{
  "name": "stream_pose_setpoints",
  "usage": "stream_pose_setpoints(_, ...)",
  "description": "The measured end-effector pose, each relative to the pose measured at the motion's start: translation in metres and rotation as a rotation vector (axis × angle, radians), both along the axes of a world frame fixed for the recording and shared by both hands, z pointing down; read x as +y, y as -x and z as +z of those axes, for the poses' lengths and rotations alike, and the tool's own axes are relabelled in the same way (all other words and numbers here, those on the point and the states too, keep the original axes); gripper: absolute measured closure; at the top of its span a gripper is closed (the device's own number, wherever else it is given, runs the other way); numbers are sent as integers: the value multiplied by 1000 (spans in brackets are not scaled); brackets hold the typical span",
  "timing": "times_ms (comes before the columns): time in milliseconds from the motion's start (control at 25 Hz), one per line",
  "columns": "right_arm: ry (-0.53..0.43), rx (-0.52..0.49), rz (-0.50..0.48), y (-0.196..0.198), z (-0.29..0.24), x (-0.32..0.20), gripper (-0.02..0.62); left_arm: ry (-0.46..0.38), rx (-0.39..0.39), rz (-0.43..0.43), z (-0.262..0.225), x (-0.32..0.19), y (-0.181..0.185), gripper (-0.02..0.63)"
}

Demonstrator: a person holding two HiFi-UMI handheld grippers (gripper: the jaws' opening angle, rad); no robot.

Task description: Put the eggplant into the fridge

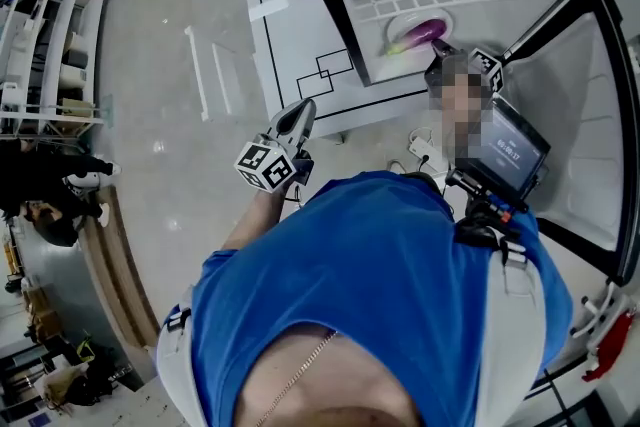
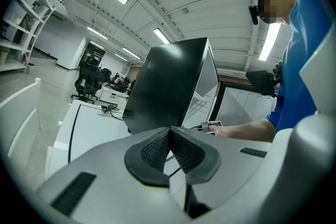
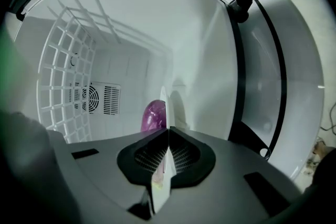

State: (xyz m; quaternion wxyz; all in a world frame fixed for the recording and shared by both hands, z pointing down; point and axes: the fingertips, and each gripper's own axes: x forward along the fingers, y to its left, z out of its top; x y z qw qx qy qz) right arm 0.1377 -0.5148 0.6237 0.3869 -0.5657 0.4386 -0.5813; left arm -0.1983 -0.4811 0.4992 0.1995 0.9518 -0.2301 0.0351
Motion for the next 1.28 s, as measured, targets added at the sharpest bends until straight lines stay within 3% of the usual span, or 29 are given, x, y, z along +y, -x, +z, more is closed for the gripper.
stream_pose_setpoints(640,61,57,-6,-5,3,-10,584,4,-4,-35,-4,-1,9,598)
stream_pose_setpoints(1280,152,204,-37,-12,0,-12,557,11,5,-45,-2,-4,14,597)
